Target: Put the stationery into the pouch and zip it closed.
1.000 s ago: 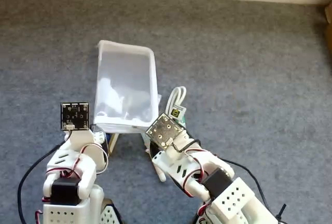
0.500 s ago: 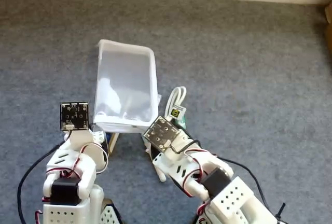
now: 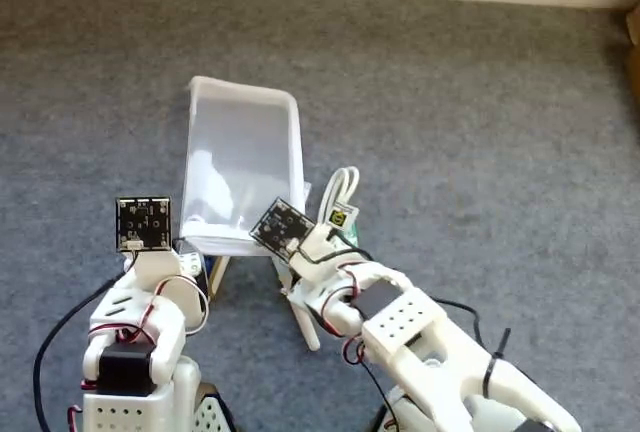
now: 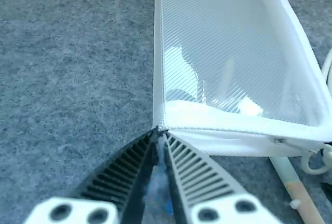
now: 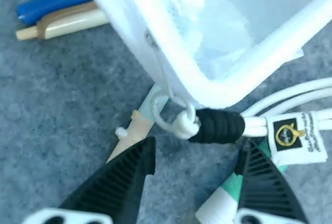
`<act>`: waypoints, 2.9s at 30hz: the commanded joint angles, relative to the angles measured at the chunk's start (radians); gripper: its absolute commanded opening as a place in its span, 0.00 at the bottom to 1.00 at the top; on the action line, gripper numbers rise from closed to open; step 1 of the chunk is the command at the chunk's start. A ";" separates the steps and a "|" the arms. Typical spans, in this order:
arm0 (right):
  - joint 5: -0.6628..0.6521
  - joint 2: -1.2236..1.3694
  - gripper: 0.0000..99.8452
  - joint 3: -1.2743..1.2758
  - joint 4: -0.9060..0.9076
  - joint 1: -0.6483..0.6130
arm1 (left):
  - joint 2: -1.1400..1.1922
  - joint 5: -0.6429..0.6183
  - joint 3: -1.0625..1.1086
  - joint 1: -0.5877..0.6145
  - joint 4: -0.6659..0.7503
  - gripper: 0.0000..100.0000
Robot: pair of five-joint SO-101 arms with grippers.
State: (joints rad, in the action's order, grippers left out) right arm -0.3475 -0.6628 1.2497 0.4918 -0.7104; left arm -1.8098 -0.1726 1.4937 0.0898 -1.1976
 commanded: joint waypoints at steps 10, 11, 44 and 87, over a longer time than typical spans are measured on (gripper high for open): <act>-0.009 0.094 0.13 -0.068 -0.143 0.022 | -0.012 -0.012 -0.036 0.002 0.021 0.01; -0.009 0.104 0.11 -0.068 -0.142 0.022 | -0.012 -0.012 -0.036 0.002 0.021 0.01; 0.112 -0.038 0.19 -0.308 0.277 -0.016 | -0.012 -0.014 -0.045 0.002 0.029 0.01; 0.003 0.214 0.18 -0.351 -0.277 -0.168 | -0.012 -0.072 -0.044 0.002 0.052 0.01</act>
State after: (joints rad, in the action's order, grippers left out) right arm -0.3353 -0.4434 0.9505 0.2908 -0.8761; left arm -1.8098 -0.2355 1.4937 0.0928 -1.1669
